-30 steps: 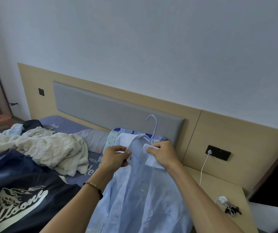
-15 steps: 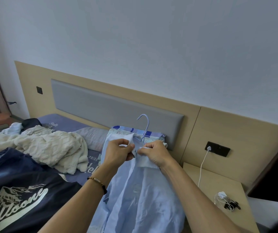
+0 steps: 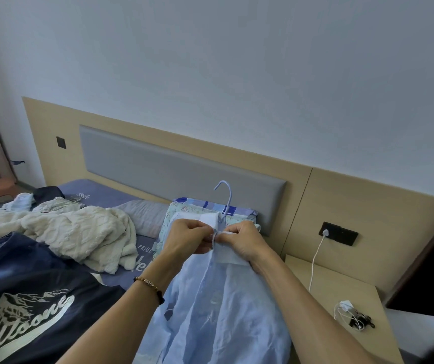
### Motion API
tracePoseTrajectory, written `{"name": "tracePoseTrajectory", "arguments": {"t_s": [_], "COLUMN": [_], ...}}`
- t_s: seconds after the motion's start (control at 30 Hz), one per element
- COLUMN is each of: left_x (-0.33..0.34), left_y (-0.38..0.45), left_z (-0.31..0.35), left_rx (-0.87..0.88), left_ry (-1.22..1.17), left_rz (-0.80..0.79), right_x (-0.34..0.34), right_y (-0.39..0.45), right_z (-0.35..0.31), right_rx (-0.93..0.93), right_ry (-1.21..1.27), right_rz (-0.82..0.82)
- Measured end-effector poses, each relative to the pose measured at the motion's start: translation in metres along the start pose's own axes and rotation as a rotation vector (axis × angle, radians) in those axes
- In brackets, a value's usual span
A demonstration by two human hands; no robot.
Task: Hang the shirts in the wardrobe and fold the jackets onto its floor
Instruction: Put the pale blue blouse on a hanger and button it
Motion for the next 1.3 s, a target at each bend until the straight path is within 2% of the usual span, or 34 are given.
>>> {"name": "tracePoseTrajectory", "arguments": {"t_s": [0.13,0.27,0.37,0.47,0.67,0.8,0.93,1.03,1.17,1.3], "left_x": [-0.003,-0.003,-0.005,-0.007,-0.016,-0.021,-0.021,-0.023,-0.027,-0.021], "left_y": [0.001,0.000,-0.001,0.000,-0.001,-0.007,-0.013,-0.013,-0.014,-0.013], "left_z": [-0.005,-0.006,-0.004,-0.002,0.006,0.017,0.028,0.029,0.013,-0.008], "left_rx": [-0.029,-0.056,-0.058,-0.064,0.035,0.255,0.458,0.468,0.434,0.387], "left_ry": [-0.055,-0.108,-0.102,-0.118,-0.103,0.063,0.268,0.304,0.439,0.543], "left_rz": [-0.011,0.037,0.081,0.078,0.056,0.087,0.114,0.058,-0.027,-0.095], "right_x": [-0.002,0.004,0.012,0.012,0.010,0.004,0.007,0.009,-0.018,-0.042], "right_y": [-0.001,-0.014,-0.027,-0.027,-0.020,-0.009,-0.007,-0.005,0.003,0.018], "right_z": [-0.011,-0.030,-0.042,-0.045,-0.044,-0.039,-0.034,-0.036,-0.044,-0.053], "right_rx": [-0.117,-0.310,-0.445,-0.486,-0.446,-0.206,-0.100,-0.110,-0.177,-0.284], "right_ry": [-0.208,-0.510,-0.616,-0.668,-0.459,-0.073,0.070,0.076,0.098,-0.296], "right_rz": [0.050,0.134,0.178,0.247,0.252,0.093,0.030,0.006,0.090,0.097]}}
Point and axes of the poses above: each hand's wrist, its own y-axis towards the middle knuckle, its own x-axis out of the palm, z = x × y, the point moved 7 cm from there along y, towards the middle knuckle, and after that the axes turned 5 degrees about x, right-handed, at the moved point
